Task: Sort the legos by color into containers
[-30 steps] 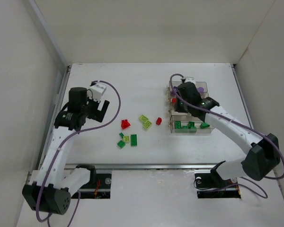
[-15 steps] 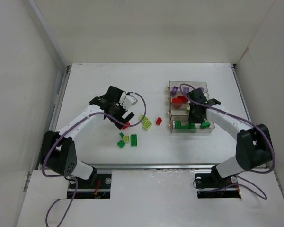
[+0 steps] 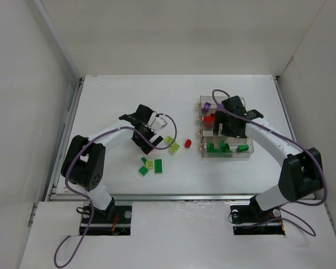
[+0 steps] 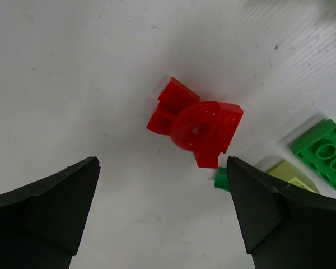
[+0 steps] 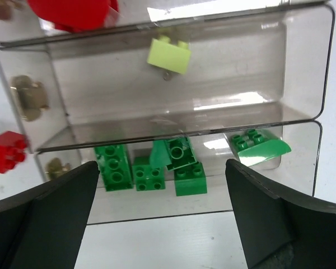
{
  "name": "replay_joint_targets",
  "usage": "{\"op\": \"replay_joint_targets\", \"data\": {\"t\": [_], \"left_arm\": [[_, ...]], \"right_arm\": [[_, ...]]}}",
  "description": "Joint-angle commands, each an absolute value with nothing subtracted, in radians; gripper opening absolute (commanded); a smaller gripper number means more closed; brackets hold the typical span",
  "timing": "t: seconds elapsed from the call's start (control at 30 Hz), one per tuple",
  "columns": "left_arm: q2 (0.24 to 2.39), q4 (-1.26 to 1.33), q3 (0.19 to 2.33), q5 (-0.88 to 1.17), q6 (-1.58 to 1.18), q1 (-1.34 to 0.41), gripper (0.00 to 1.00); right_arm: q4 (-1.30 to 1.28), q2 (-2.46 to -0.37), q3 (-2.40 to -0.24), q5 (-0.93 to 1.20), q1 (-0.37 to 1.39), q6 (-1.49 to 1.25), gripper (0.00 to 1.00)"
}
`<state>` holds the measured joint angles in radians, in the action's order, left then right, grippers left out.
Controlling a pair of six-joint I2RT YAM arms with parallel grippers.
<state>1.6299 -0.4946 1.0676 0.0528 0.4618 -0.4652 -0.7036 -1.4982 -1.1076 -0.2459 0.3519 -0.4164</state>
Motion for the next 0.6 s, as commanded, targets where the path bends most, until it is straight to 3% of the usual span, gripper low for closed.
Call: {"op": "replay_joint_targets", "data": {"t": [0.0,0.2,0.33,0.4,0.57], "left_arm": [[1.653,-0.466,1.100,0.078,0.453,-0.479,0.95],[1.694,-0.466,1.123,0.087,0.443,-0.488,0.89],[1.703,-0.446,1.098,0.107,0.443,-0.488,0.79],[1.727,-0.446,1.098,0.107,0.443,-0.497,0.69],[1.762,-0.437,1.107,0.109,0.433,-0.497,0.58]], "right_arm": [[-0.738,-1.459,-1.175,-0.272,0.377,-0.391,1.00],[-0.747,-1.468,-1.198,-0.272,0.387,-0.371,1.00],[-0.738,-1.468,-1.189,-0.272,0.387,-0.371,1.00],[-0.727,-1.468,-1.189,-0.272,0.387,-0.362,1.00],[-0.718,-1.459,-1.167,-0.262,0.387,-0.362,1.00]]}}
